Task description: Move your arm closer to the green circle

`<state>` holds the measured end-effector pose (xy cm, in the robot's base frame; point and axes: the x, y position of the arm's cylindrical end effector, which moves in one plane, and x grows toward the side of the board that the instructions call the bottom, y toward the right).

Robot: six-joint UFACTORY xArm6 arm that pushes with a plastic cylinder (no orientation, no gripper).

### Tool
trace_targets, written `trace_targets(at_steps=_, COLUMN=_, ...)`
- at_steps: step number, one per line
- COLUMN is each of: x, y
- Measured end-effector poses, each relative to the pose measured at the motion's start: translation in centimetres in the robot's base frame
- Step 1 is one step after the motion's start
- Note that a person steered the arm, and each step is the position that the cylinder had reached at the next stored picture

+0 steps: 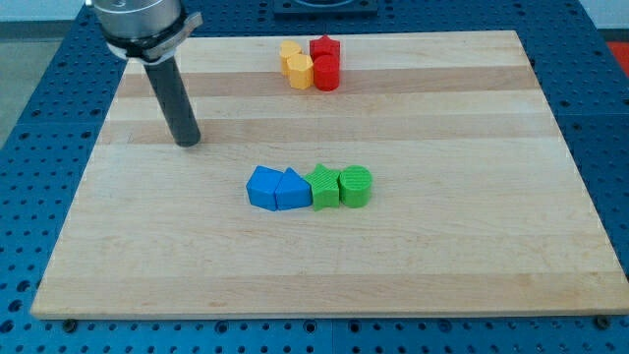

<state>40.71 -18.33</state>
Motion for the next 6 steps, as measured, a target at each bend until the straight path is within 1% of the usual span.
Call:
trace_targets(at_steps=1, x=2.1, y=-0.1)
trace_targets(at_steps=3, x=8.2, y=1.3)
trace_targets(at_steps=4, x=11.3, y=3.3)
trace_targets(at_steps=5, x=13.0, y=6.4)
trace_targets(at_steps=6, x=13.1, y=11.0)
